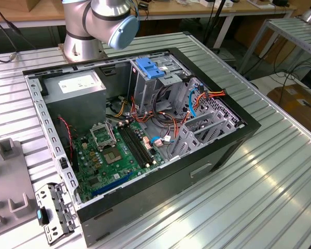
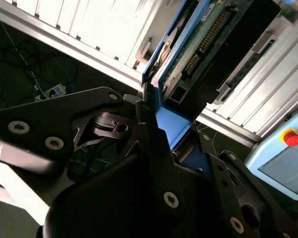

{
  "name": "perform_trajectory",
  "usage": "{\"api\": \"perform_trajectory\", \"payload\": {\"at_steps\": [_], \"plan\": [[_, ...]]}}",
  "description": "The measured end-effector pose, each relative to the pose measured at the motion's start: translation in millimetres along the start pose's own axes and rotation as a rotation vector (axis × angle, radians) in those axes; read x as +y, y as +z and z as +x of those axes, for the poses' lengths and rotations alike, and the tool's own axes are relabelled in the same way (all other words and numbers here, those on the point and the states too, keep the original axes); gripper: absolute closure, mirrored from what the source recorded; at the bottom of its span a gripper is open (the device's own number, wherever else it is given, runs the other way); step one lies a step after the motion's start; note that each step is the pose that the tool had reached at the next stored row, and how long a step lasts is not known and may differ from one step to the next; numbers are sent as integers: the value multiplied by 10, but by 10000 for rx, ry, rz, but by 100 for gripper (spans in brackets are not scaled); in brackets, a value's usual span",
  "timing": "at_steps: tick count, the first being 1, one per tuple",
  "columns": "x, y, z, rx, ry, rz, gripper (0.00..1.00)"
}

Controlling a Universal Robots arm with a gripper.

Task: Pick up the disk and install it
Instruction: 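Pick up the disk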

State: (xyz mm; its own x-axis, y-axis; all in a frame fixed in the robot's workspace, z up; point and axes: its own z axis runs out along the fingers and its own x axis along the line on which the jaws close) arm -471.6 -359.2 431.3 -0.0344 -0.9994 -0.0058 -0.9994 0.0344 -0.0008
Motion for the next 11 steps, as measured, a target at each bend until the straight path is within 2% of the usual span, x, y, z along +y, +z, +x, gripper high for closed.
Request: {"api": "perform_trajectory", "payload": {"at_steps": [11], "plan": [[0, -46, 0, 0, 0, -1, 63]]}}
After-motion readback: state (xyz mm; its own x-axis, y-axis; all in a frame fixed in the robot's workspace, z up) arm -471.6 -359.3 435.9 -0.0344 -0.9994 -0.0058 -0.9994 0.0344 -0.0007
